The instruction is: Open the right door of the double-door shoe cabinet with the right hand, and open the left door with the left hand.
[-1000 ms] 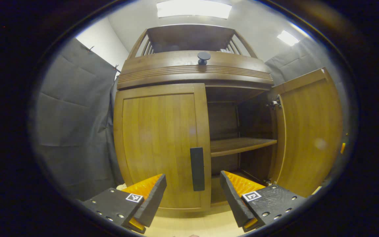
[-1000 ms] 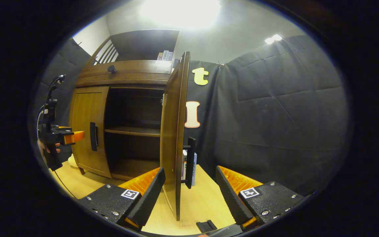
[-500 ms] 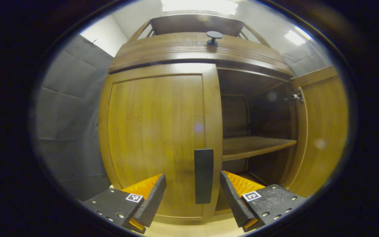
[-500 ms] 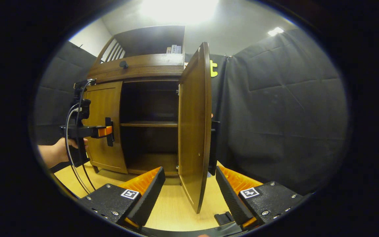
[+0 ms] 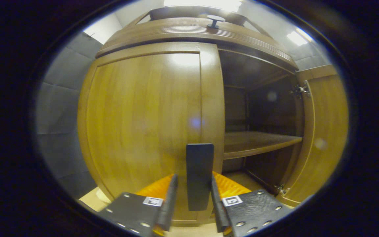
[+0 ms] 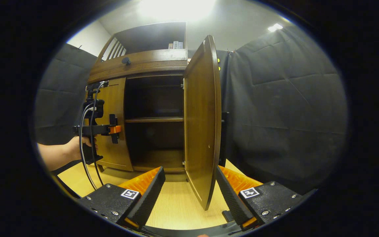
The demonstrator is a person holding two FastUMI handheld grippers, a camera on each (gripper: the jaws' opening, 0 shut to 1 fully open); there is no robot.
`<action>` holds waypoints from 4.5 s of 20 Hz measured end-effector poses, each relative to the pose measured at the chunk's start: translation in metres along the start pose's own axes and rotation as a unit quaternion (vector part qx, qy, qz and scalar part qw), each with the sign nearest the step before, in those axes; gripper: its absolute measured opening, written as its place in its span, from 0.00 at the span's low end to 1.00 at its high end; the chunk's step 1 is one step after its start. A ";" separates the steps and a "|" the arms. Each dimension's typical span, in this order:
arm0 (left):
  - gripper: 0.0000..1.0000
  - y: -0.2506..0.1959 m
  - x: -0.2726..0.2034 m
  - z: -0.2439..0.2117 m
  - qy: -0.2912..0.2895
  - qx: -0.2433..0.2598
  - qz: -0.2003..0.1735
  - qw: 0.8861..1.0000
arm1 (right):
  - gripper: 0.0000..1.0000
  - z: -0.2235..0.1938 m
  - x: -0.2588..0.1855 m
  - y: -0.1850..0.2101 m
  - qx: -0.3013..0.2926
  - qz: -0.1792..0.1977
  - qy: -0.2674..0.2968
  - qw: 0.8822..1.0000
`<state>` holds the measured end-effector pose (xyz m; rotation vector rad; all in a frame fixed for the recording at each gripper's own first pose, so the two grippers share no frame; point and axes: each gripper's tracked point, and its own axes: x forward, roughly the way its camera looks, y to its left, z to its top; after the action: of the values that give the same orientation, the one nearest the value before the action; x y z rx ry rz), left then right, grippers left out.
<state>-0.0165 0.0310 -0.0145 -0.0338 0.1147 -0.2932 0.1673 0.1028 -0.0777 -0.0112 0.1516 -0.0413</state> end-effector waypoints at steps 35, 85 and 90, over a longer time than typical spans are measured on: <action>0.24 0.001 -0.012 0.051 0.016 -0.015 0.001 1.000 | 0.95 0.009 -0.038 0.081 0.000 0.086 -0.014 0.996; 0.17 -0.179 -0.122 0.273 -0.023 0.008 0.131 0.991 | 0.95 0.045 -0.059 0.146 -0.021 0.142 -0.063 0.988; 0.22 -0.218 -0.123 0.279 -0.031 0.000 0.090 0.995 | 0.95 0.049 -0.050 0.129 -0.016 0.121 -0.066 0.990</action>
<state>-0.1631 -0.1377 0.2864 -0.0322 0.0556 -0.1123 0.1306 0.2339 -0.0240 -0.0282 0.0207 0.2034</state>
